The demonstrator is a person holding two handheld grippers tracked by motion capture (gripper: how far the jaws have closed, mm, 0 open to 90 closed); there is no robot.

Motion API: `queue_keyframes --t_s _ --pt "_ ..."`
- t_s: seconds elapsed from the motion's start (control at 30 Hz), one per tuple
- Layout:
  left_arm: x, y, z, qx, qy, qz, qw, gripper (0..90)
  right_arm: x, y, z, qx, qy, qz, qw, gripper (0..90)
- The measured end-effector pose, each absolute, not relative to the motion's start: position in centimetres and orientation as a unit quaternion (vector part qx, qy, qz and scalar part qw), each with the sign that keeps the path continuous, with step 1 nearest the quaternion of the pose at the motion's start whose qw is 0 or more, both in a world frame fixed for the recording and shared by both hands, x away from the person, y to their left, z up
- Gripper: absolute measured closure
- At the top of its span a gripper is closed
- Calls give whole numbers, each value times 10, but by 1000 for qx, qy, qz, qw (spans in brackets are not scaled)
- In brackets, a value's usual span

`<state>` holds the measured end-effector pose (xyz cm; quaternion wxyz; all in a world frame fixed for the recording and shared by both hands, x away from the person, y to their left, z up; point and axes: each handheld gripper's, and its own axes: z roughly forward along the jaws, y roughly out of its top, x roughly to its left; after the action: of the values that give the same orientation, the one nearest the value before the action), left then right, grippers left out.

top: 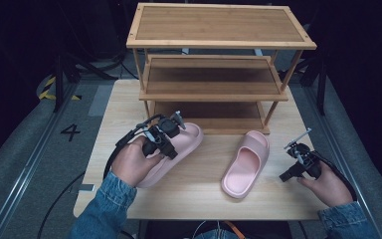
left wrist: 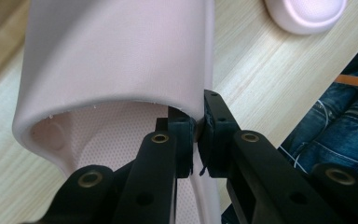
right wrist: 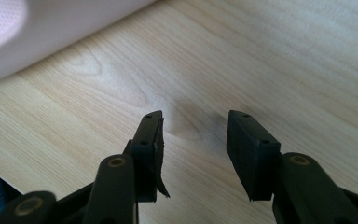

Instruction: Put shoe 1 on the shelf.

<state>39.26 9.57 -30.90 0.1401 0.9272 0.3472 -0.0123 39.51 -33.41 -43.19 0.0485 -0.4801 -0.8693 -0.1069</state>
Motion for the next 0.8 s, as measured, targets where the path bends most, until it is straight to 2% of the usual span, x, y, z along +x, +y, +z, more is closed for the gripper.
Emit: queue_keyframes --t_s 0.8 --pt "404 93 -235 924 332 43 184 833 391 -336 -434 -482 -868 -109 52 570"
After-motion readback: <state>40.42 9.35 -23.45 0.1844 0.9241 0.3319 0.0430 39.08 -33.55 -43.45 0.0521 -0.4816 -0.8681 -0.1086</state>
